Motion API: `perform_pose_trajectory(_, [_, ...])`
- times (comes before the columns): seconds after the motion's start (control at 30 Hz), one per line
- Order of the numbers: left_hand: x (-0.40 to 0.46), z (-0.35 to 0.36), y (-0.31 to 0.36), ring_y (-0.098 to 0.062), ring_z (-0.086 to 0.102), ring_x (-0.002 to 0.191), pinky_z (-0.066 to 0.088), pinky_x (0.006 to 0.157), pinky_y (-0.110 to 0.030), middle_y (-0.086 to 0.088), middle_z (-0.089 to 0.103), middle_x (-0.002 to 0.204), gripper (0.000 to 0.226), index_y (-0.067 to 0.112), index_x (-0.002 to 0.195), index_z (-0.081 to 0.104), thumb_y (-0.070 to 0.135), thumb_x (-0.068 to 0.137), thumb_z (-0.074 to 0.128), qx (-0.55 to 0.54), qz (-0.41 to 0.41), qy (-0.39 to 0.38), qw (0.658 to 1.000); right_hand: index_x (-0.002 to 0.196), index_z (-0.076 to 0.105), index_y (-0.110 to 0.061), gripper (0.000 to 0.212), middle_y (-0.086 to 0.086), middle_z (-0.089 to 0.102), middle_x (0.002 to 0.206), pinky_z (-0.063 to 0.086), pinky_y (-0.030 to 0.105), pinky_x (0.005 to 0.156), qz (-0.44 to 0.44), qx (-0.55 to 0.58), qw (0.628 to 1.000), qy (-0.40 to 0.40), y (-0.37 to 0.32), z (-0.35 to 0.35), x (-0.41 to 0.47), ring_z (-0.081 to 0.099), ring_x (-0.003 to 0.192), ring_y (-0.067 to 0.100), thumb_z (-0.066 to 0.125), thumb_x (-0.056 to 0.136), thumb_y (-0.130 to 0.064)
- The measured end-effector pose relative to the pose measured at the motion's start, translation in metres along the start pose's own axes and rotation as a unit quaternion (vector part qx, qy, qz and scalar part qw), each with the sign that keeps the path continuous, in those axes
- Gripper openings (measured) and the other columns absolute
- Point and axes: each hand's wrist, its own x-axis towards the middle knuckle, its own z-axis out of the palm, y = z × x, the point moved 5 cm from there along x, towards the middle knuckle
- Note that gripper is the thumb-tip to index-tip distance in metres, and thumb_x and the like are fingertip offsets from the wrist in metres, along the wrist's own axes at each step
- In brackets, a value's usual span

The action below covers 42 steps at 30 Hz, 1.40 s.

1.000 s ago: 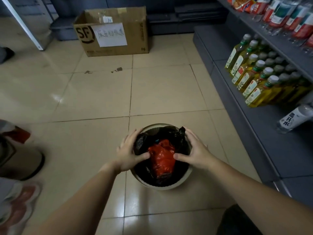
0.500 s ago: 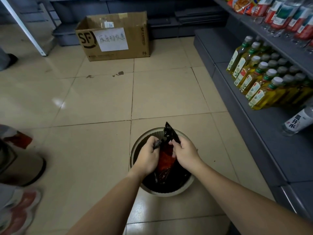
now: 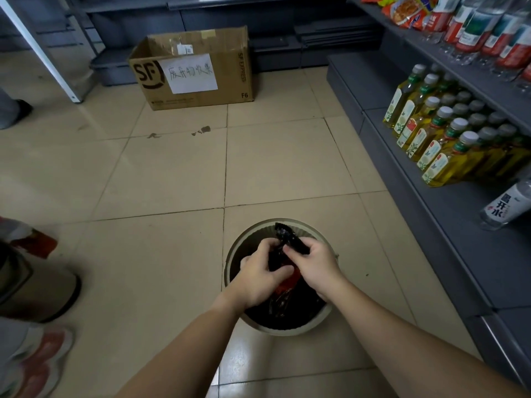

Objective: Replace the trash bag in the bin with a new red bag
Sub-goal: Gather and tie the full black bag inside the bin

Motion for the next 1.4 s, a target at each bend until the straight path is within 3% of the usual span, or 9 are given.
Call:
perform_pose_trajectory(0.33, [-0.001,0.002,0.005,-0.007,0.052,0.104,0.031,0.105,-0.044,0.010,0.058,0.104,0.023,0.025,0.099,0.066,0.043,0.098,0.051,0.122,0.057,0.015,0.991,0.090,0.075,-0.027,0.008,-0.001,0.078,0.089,0.059,0.044,0.085,0.019,0.034,0.999,-0.032,-0.001,0.001,-0.004,0.074,0.087,0.018,0.067,0.090,-0.031])
perform_pose_trajectory(0.53, [-0.008,0.009,0.002,0.000,0.059,0.071,0.043,0.092,-0.039,0.017,0.063,0.070,0.034,0.029,0.077,0.059,0.032,0.104,0.041,-0.007,0.023,0.021,1.000,0.088,0.067,-0.020,0.014,-0.001,0.064,0.061,0.054,0.034,0.061,-0.002,0.103,0.993,-0.059,-0.004,0.001,-0.009,0.063,0.057,0.014,0.059,0.094,-0.029])
perform_pose_trajectory(0.63, [-0.011,0.004,0.001,-0.007,0.065,0.079,0.050,0.080,-0.025,0.010,0.070,0.082,0.030,0.019,0.087,0.071,0.023,0.104,0.046,-0.093,0.021,0.028,0.995,0.075,0.061,-0.026,0.022,-0.009,0.045,0.059,0.038,0.024,0.058,-0.030,0.093,0.995,-0.031,-0.005,-0.007,-0.008,0.044,0.055,0.008,0.049,0.093,-0.031])
perform_pose_trajectory(0.73, [-0.012,-0.003,-0.003,-0.012,0.066,0.089,0.052,0.087,-0.032,-0.002,0.070,0.091,0.023,0.015,0.089,0.075,0.018,0.100,0.055,-0.094,0.045,0.043,0.994,0.086,0.057,-0.028,0.022,-0.013,0.054,0.075,0.045,0.024,0.074,-0.032,-0.053,0.998,-0.012,0.000,-0.011,-0.001,0.054,0.076,0.010,0.040,0.098,-0.037])
perform_pose_trajectory(0.83, [-0.013,-0.006,-0.006,-0.016,0.069,0.085,0.056,0.090,-0.038,-0.007,0.076,0.087,0.019,0.015,0.100,0.076,0.009,0.098,0.058,-0.194,0.033,0.020,0.980,0.087,0.064,-0.030,0.021,-0.012,0.064,0.075,0.046,0.013,0.070,-0.080,-0.176,0.981,-0.012,-0.010,-0.014,-0.004,0.060,0.071,-0.003,0.048,0.099,-0.025])
perform_pose_trajectory(0.93, [-0.012,-0.006,-0.010,-0.023,0.074,0.089,0.057,0.093,-0.042,-0.012,0.078,0.086,0.049,0.023,0.135,0.054,0.001,0.092,0.064,-0.273,0.004,0.007,0.962,0.100,0.075,-0.028,0.020,-0.020,0.071,0.089,0.044,0.008,0.076,-0.098,-0.205,0.974,-0.010,-0.018,-0.013,-0.008,0.063,0.083,-0.008,0.057,0.096,-0.020])
perform_pose_trajectory(1.07, [-0.007,-0.009,-0.014,-0.027,0.074,0.097,0.053,0.098,-0.042,-0.016,0.079,0.089,0.069,0.030,0.140,0.034,0.005,0.089,0.072,-0.262,-0.019,-0.015,0.965,0.108,0.075,-0.028,0.027,-0.019,0.071,0.100,0.038,0.000,0.075,-0.122,-0.263,0.956,-0.040,-0.025,-0.006,-0.013,0.059,0.091,-0.006,0.059,0.091,-0.016])
perform_pose_trajectory(1.23, [-0.007,-0.012,0.001,-0.019,0.072,0.073,0.058,0.073,-0.024,-0.016,0.075,0.081,0.033,0.009,0.121,0.063,-0.004,0.090,0.066,-0.282,-0.026,-0.013,0.959,0.074,0.077,-0.022,0.023,-0.021,0.059,0.064,0.041,0.015,0.065,-0.208,-0.305,0.924,-0.100,-0.032,0.003,-0.019,0.057,0.070,-0.002,0.061,0.083,-0.008])
perform_pose_trajectory(1.4, [-0.006,-0.008,0.001,-0.018,0.066,0.063,0.058,0.067,-0.030,-0.010,0.072,0.069,0.003,0.007,0.088,0.077,0.010,0.086,0.075,-0.257,-0.067,0.058,0.962,0.076,0.073,-0.013,0.019,-0.016,0.053,0.065,0.041,0.021,0.067,-0.226,-0.320,0.916,-0.092,-0.026,0.003,-0.015,0.052,0.073,0.008,0.060,0.089,-0.010])
